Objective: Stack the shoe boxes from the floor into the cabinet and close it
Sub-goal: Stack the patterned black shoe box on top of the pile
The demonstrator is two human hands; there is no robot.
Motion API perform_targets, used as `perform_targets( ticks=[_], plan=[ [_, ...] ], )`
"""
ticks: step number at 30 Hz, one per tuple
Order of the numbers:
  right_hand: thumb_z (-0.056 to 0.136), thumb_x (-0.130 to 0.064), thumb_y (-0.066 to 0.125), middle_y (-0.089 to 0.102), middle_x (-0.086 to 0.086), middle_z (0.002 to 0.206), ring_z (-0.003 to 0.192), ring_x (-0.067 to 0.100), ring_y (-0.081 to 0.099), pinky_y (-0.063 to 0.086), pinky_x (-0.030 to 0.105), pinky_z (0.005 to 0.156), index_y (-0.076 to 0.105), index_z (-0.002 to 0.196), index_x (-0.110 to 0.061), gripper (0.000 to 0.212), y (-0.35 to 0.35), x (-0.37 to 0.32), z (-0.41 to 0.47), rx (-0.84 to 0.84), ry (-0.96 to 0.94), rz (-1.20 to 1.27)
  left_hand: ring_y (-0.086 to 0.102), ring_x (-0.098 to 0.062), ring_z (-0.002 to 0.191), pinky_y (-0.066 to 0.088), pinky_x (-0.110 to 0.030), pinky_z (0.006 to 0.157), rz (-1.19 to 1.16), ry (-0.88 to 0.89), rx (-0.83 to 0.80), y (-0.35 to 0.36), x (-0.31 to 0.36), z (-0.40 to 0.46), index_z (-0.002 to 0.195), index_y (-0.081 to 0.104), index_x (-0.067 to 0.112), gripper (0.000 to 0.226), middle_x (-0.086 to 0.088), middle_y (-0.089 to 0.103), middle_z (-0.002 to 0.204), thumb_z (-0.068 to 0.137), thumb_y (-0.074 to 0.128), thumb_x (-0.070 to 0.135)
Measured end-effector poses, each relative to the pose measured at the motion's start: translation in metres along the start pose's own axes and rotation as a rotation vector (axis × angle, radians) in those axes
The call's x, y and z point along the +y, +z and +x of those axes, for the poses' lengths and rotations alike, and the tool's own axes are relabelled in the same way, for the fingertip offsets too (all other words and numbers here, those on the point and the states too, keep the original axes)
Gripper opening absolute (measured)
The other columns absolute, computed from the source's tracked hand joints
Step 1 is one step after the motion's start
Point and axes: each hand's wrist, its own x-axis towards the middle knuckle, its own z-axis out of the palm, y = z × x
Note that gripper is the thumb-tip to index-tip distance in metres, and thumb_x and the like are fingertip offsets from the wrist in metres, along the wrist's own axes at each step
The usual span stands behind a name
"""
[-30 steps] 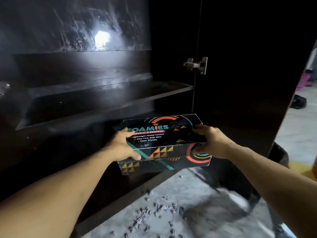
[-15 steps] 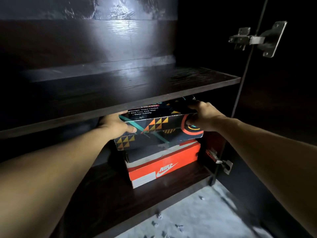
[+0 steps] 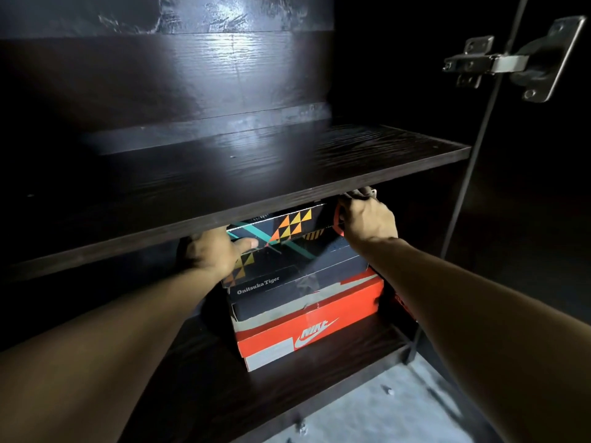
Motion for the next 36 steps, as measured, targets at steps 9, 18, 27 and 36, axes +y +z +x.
perform_targets(
  ticks=[9,18,27,36],
  plan=[
    [0.085,-0.004,0.053,-0.017,0.003,0.16,0.147,0.028,-0.016,0.013,0.051,0.118,-0.009,0.152,-0.022,0.093,0.012,0.013,-0.009,-0.194,-0.047,-0.082,0.052,-0.035,0.12,0.04,-0.041,0.099,0.397,0.129,0.201,0.005,0.014,-0.023,0.128,0.057,0.019,0.053,-0.011,0.062,0.123,0.081,0.073,0.038],
    [0.085,-0.035,0.065,0.05,0.007,0.141,0.123,0.031,0.052,0.046,0.038,0.099,0.036,0.143,-0.028,0.066,-0.03,0.033,-0.076,-0.246,-0.01,0.009,0.036,-0.026,0.133,0.031,-0.039,0.112,0.423,0.578,0.044,0.01,0.015,-0.076,0.131,0.056,0.014,0.056,-0.006,0.048,0.139,0.081,0.07,0.034],
    [0.082,-0.033,0.068,0.061,0.01,0.127,0.114,0.026,0.06,0.05,0.035,0.095,0.05,0.136,-0.023,0.058,-0.142,0.05,-0.204,-0.259,0.069,0.0,0.048,-0.023,0.129,0.04,-0.035,0.107,0.271,0.611,-0.504,-0.01,0.067,-0.204,0.134,0.054,0.016,0.063,-0.005,0.053,0.138,0.079,0.074,0.039],
    [0.082,-0.034,0.072,0.063,0.003,0.127,0.112,0.019,0.062,0.046,0.029,0.097,0.054,0.134,-0.018,0.057,-0.253,0.069,-0.38,-0.278,0.231,-0.072,0.05,-0.026,0.123,0.041,-0.031,0.094,0.132,0.667,-0.771,-0.047,0.102,-0.373,0.132,0.053,0.014,0.067,-0.007,0.051,0.134,0.076,0.077,0.041]
  ],
)
